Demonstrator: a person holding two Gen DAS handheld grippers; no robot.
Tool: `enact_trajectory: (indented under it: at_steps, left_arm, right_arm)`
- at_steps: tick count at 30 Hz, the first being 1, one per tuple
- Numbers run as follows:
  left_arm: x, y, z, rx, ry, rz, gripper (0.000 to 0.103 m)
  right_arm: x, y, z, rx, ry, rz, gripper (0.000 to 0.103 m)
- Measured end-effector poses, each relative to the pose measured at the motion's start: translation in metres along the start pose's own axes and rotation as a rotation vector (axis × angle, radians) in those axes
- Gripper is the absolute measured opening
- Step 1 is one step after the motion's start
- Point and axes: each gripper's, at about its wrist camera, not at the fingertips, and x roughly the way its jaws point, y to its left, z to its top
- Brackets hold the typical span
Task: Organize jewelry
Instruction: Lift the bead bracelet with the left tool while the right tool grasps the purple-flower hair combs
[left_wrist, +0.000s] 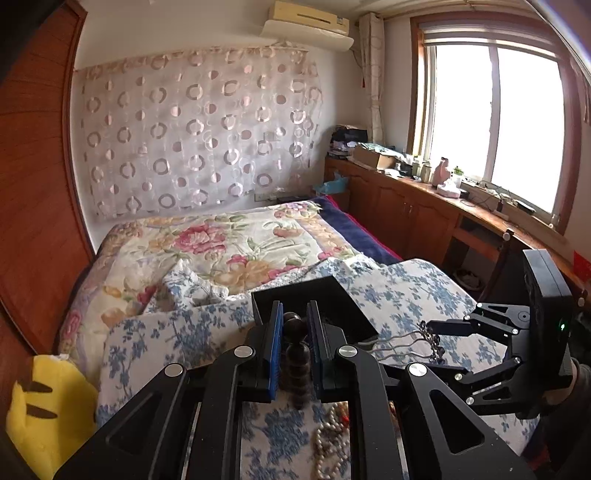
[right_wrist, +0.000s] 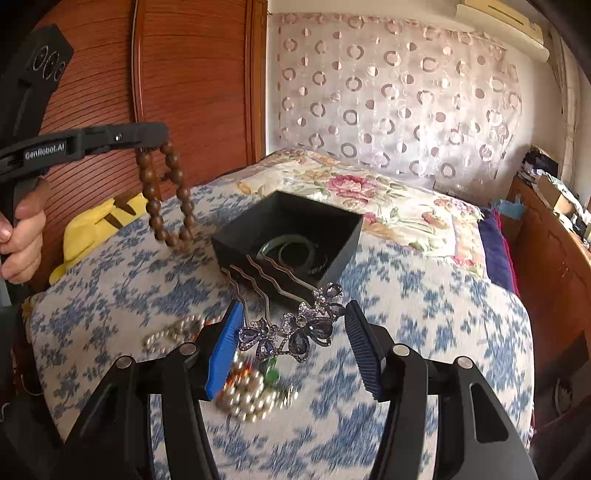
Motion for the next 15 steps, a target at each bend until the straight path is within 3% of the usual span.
enact_trajectory:
  at_steps: [8, 15]
  left_arm:
    - [0.013, 0.004, 0.021, -0.012, -0.017, -0.003, 0.012]
    - [0.027, 0.009, 0.043, -0.002, -0.025, 0.014, 0.012]
  right_arm:
    - [0.027, -0.015, 0.037, -0.01, -0.011, 0.033, 0.059]
    - [0.063, -0.019, 0.054, -0.049, 0.034, 0.057, 0.059]
